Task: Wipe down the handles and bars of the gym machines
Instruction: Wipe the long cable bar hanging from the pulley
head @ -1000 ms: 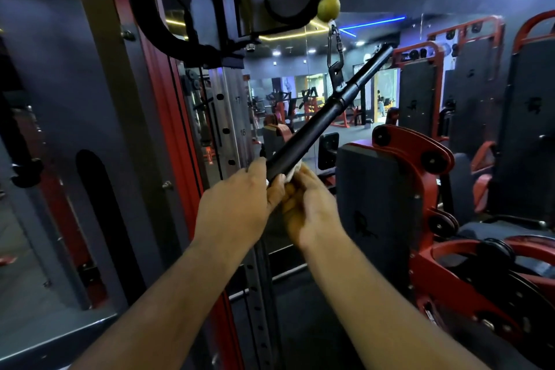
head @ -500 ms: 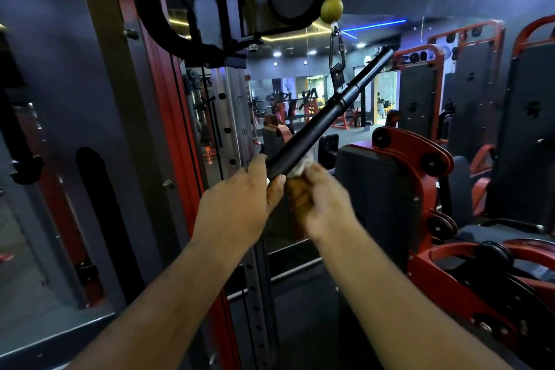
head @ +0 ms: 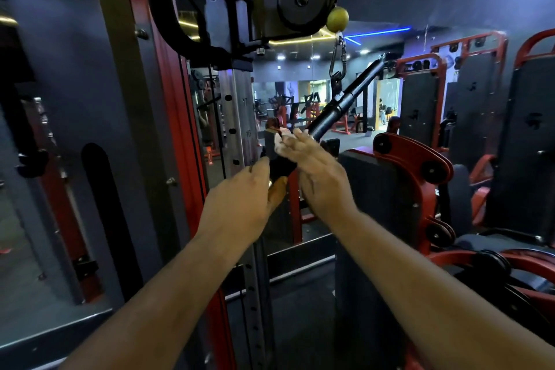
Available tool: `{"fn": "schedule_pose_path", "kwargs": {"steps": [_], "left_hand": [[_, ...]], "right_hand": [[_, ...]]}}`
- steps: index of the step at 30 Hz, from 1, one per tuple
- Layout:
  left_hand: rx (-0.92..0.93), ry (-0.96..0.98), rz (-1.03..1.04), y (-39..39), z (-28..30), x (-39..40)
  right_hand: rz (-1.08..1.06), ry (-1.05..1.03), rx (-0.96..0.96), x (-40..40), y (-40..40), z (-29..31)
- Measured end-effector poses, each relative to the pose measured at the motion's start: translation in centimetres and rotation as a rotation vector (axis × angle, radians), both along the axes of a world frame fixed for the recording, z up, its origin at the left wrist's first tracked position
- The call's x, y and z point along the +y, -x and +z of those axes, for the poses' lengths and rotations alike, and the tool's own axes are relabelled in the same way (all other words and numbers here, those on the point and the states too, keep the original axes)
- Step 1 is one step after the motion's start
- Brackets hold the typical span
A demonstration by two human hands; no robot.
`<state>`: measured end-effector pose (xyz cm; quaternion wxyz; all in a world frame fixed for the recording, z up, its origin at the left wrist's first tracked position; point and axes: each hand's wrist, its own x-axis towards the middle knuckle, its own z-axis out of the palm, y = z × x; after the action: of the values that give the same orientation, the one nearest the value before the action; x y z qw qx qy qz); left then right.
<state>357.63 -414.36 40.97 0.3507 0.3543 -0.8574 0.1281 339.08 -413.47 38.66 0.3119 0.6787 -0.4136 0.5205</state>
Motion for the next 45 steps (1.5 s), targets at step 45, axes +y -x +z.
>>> {"fn": "schedule_pose_path", "kwargs": {"steps": [45], "left_hand": [[0.154,-0.216,-0.177,-1.3,-0.3,-0.1]], "right_hand": [[0.822,-0.079,-1.677,1.8,-11.2,-3.4]]}}
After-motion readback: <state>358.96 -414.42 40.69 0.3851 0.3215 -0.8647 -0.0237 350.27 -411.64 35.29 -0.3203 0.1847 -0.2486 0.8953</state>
